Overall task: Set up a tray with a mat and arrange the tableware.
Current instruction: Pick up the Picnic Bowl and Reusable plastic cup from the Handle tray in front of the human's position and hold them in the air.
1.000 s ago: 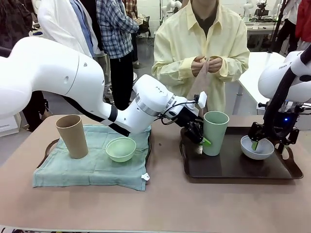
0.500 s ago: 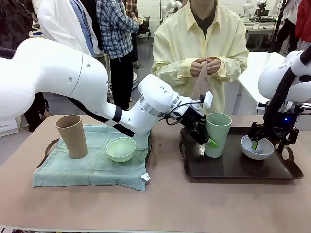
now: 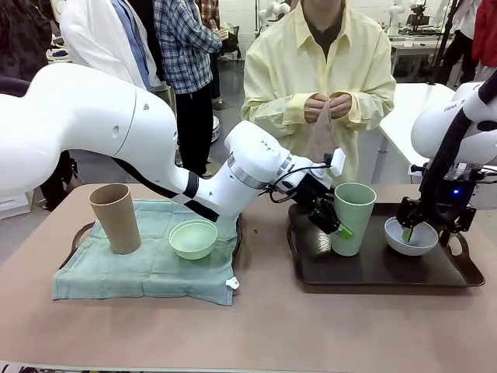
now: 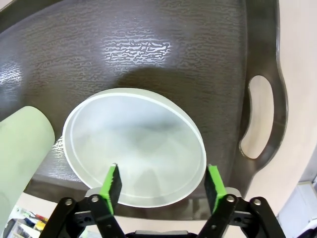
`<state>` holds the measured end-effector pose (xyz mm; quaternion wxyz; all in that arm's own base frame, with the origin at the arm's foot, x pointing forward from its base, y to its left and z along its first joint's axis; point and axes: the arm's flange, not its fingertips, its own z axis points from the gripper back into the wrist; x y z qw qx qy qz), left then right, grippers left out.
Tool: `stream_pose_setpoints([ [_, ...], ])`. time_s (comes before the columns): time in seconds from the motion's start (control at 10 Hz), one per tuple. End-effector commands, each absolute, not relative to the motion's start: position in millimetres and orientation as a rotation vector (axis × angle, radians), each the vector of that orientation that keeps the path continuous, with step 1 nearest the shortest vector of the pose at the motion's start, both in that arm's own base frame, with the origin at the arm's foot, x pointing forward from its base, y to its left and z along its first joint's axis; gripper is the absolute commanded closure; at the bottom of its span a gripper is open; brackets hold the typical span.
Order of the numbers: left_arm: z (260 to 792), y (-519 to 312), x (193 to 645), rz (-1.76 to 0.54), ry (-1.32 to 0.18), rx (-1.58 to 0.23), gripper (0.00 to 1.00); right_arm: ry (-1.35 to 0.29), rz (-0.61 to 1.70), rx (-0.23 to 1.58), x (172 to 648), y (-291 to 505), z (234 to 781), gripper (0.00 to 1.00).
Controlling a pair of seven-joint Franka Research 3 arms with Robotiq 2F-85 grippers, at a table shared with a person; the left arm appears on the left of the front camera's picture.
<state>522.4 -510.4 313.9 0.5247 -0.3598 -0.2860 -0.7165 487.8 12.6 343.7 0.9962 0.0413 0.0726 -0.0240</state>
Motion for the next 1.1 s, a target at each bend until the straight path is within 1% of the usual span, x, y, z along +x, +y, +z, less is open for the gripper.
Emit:
stream_pose_setpoints([
  [0.0,315.2,-512.5,527.0,-1.713,-0.700,-0.872,0.69,0.134,-0.024,0.102,492.5,12.3,341.3,0.87],
  [0.1,315.9,-512.8,527.2,-1.712,-0.700,-0.869,1.00,0.131,-0.024,0.103,492.6,12.2,341.4,1.00],
  [0.3,317.2,-514.2,529.2,-1.702,-0.697,-0.869,1.00,0.129,-0.025,0.105,493.2,11.2,341.5,1.00],
  [0.4,316.2,-513.7,530.1,-1.692,-0.695,-0.875,0.74,0.127,-0.032,0.103,493.0,9.6,342.1,0.98],
  [0.5,315.9,-513.9,530.6,-1.687,-0.692,-0.878,0.74,0.127,-0.034,0.101,493.0,8.9,342.0,1.00],
  [0.6,316.0,-513.8,530.4,-1.685,-0.691,-0.880,1.00,0.129,-0.036,0.099,493.2,8.9,341.7,1.00],
  [0.7,315.7,-513.5,530.3,-1.686,-0.689,-0.879,0.74,0.131,-0.033,0.099,493.4,9.1,341.1,1.00],
  [0.8,315.1,-513.4,530.4,-1.684,-0.688,-0.878,1.00,0.133,-0.032,0.098,493.2,8.8,341.1,1.00],
  [1.0,314.9,-512.9,530.7,-1.679,-0.684,-0.877,1.00,0.134,-0.031,0.099,492.6,8.7,340.5,1.00],
])
